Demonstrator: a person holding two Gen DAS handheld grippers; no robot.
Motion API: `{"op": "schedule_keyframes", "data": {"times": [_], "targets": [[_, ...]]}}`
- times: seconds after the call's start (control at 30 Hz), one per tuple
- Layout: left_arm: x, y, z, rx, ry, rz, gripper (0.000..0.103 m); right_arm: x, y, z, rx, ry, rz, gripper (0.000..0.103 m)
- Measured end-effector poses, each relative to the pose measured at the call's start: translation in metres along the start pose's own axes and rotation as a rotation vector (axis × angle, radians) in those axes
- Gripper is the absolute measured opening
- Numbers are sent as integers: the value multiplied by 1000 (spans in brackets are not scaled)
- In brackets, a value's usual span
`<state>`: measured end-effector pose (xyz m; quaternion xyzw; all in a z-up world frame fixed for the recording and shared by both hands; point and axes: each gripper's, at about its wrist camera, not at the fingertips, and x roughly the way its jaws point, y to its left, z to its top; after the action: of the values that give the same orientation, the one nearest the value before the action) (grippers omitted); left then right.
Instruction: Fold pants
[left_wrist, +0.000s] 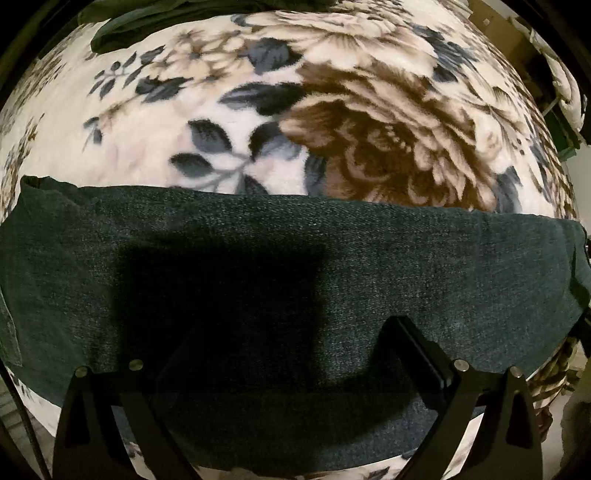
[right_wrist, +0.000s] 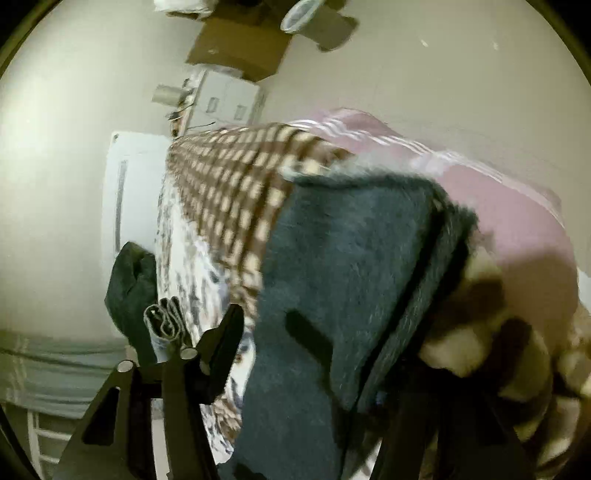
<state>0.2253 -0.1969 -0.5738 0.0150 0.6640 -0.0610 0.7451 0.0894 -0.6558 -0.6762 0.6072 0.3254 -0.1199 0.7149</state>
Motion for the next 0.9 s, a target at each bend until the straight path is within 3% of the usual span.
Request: {"op": "schedule_keyframes", "data": {"times": [0.1, 0.13, 0.17, 0.2, 0.4, 0.57, 0.73, 0.9], "targets": [[1, 1, -1, -6, -3, -4, 103, 21, 4, 5, -73, 67, -72, 54], [2, 1, -1, -11, 1, -5, 103, 26, -1, 6, -68, 83, -93, 45], [5, 2, 1, -26, 11, -7, 103, 28, -6, 8, -57, 83, -120, 21], [9, 4, 4, -39, 20, -15, 103, 26, -8, 9, -53, 74, -135, 10], [11, 8, 13, -61, 59, -38, 103, -8, 17, -2, -75, -20, -143, 7], [-34, 36, 7, -129, -31, -96, 103, -37, 91, -35, -240, -49, -128, 7], [-79, 94, -10, -214, -81, -122, 103, -38, 178, -107, -494, -41, -150, 7], [-110, 166, -34, -313, -111, -119, 103, 6, 251, -223, -745, 64, -141, 7]]}}
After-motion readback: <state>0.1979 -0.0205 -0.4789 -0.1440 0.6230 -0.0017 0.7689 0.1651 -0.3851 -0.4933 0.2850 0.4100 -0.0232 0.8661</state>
